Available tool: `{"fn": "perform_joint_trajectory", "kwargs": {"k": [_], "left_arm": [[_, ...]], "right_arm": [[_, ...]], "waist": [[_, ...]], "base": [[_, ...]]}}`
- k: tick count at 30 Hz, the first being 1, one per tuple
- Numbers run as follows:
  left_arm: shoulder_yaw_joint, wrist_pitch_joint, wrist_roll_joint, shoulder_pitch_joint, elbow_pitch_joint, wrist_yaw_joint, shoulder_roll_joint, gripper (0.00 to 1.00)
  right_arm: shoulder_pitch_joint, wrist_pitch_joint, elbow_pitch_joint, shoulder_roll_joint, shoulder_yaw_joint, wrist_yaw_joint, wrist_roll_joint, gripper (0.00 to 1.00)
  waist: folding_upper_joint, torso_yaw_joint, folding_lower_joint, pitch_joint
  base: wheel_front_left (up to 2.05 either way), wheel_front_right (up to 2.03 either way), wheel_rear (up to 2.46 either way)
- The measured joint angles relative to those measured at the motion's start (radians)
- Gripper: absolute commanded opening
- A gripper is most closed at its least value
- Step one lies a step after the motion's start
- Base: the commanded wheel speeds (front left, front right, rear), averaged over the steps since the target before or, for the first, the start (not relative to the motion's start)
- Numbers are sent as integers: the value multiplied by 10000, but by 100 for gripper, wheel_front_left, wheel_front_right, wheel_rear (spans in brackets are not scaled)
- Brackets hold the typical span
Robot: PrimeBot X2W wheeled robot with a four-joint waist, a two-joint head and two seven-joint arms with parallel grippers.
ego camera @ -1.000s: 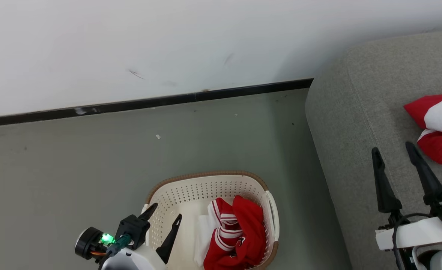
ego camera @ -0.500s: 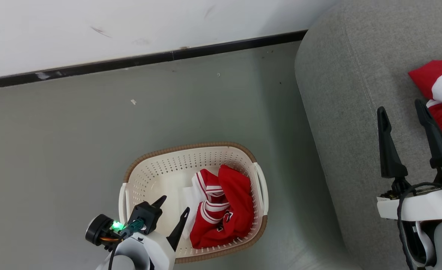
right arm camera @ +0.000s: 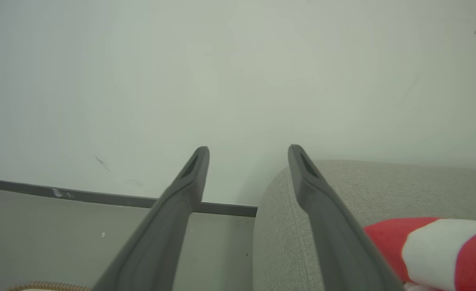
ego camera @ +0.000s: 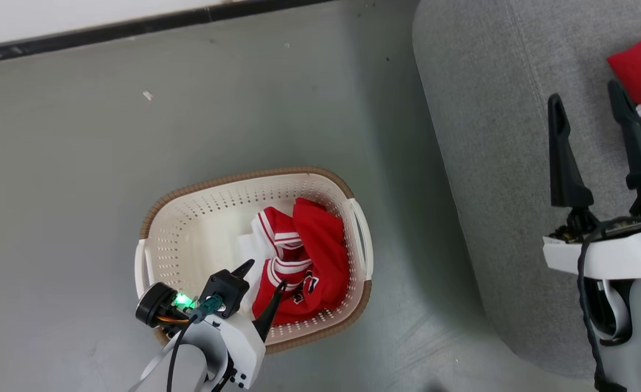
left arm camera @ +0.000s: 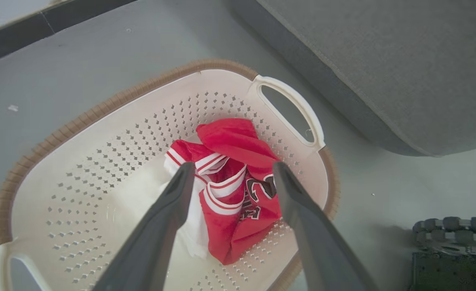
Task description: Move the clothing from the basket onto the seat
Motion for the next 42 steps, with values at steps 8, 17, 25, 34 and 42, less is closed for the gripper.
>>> {"fn": "perform_joint_trajectory", "kwargs": {"k": [8,17,25,34,42], "left_arm": [[-378,-123,67,-372,520,-25,-35,100],[-796,-213,148,-722,920,-100,-48,100],[-1049,-313,148,-1179,1191,-111,-54,100],[-1101,-345,146,-1552,1649,-113,-52,100],[-1076,-370,146,-1707,2123,-115,-52,100]], "right_arm": [[-788,0,35,-6,67,0,199,100],[-1502,-2,90,-12,263,0,405,100],[-1947,-2,167,-12,391,0,493,100],[-2258,-2,299,-12,500,0,614,100],[-2536,-4,347,-12,598,0,779,100]], "waist": [[0,-372,0,879],[0,-771,0,1609],[0,-1112,0,2144],[0,-1459,0,2617],[0,-1699,0,2907]], "base": [[0,0,0],[0,0,0],[0,0,0],[0,0,0],[0,0,0]]}}
